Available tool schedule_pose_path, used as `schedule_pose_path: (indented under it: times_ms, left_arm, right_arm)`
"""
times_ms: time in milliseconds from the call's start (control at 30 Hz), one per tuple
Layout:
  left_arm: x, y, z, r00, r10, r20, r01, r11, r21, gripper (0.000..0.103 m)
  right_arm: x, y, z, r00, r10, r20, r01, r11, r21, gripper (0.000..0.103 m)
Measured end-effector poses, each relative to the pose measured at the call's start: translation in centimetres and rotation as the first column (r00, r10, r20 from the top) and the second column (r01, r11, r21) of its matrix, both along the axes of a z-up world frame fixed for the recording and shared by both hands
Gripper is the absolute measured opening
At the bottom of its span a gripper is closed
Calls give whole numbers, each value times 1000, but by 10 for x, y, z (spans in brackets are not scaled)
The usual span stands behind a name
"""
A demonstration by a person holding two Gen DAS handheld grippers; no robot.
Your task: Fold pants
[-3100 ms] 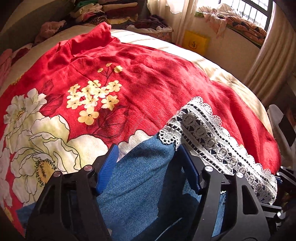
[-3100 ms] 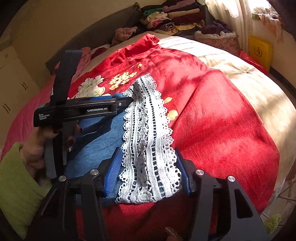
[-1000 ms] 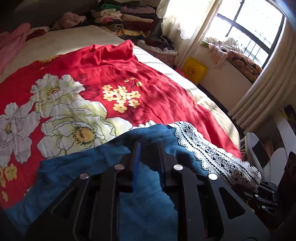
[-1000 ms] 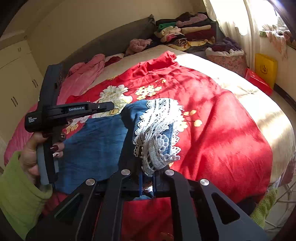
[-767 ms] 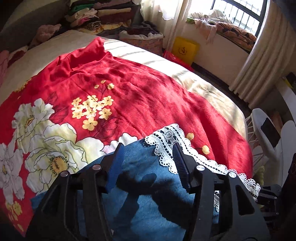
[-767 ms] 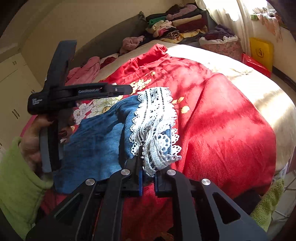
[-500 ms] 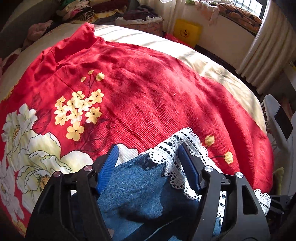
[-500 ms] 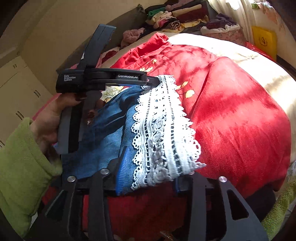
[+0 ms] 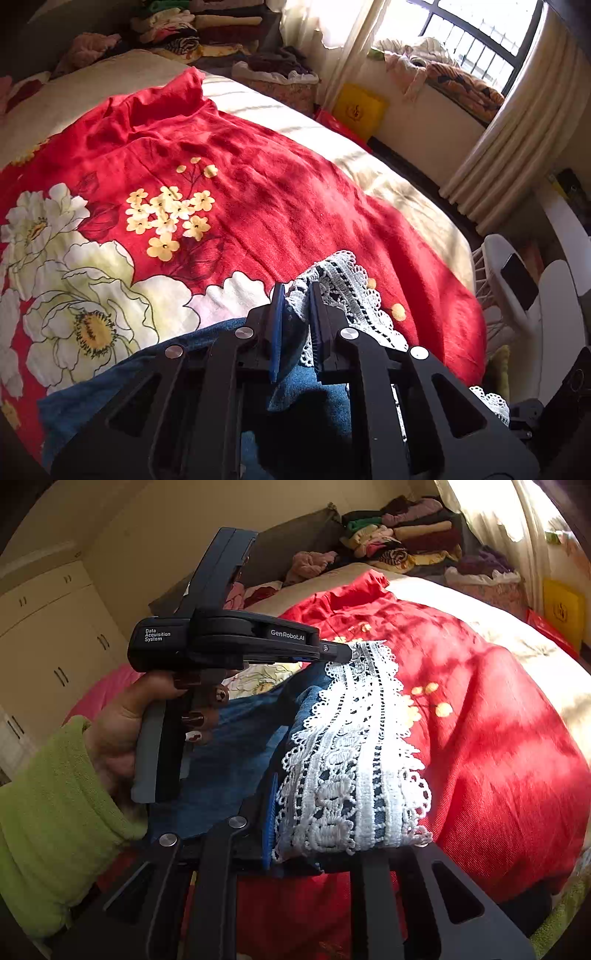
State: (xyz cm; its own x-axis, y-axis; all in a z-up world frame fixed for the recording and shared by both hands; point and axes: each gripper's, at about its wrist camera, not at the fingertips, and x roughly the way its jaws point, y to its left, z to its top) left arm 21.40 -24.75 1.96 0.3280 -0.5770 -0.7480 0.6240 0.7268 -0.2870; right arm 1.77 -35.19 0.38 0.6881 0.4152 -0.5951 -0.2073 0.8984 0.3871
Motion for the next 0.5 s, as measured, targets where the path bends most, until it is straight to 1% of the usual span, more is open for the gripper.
schedule_pose_path:
  times_ms: [100,167,267,333,400,467,500]
  left_arm:
    - [-8,35,16,999,47,-3,-47,995,-85,7]
    - [-13,57,23,997,83,11,-81,991,-105,7]
    - [-24,100,31,988,151,25,-146,978,-148,7]
    - [-27,131,30,974,224,23,-218,963,-159,7]
    - [-30,155,25,957,291,14,-286,947,-148,9]
    - [-31,178,18,930,367,-8,-365,923,-121,11]
    - [-32,192,16,912,409,-24,-409,905,-113,15]
  right_arm:
    - [-1,24,14,997,57,44,-54,997,-62,16]
    - [-2,47,22,992,110,63,-103,989,-108,16]
    - [-2,85,26,976,202,79,-183,963,-199,16]
    - [-1,112,23,963,260,72,-234,937,-259,16]
    - [0,136,16,950,310,47,-283,912,-296,16]
    - [0,161,8,935,355,25,-324,878,-351,16]
    - [-1,171,4,927,374,16,-341,861,-377,16]
